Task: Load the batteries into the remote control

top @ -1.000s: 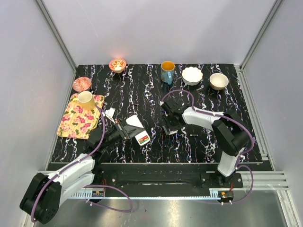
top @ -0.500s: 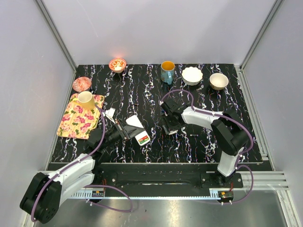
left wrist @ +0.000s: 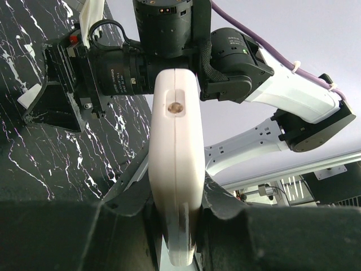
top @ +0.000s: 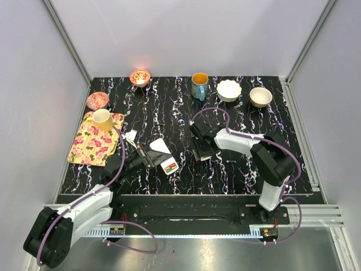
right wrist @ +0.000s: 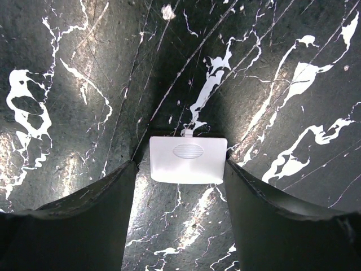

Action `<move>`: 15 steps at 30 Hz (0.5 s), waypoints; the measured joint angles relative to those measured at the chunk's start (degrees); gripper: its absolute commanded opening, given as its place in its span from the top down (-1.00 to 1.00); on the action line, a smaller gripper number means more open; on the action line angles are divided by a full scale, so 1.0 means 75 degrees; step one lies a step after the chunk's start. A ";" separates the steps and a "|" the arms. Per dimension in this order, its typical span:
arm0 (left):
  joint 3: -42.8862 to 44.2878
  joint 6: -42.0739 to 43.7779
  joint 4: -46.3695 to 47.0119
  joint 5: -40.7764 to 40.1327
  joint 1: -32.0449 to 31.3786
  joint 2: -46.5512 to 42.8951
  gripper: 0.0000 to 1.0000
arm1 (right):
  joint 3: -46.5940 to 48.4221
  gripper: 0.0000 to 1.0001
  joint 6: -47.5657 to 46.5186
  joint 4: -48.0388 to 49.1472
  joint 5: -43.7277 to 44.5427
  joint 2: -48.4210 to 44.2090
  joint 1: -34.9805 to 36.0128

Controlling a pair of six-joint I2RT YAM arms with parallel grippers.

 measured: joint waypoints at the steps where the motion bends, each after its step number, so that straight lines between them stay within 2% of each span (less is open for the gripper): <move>1: -0.0020 0.0000 -0.0003 0.0000 0.0000 -0.0029 1.00 | 0.0000 -0.42 0.0006 0.0000 0.0006 0.0000 0.0003; 7: -0.0061 0.0000 -0.0029 0.0003 0.0000 -0.0169 1.00 | -0.0009 -0.40 0.0000 0.0009 0.0009 -0.0003 0.0017; 15: -0.0061 0.0000 -0.0064 0.0000 0.0000 -0.0189 1.00 | -0.0015 -0.19 -0.0003 0.0012 0.0003 -0.0006 0.0020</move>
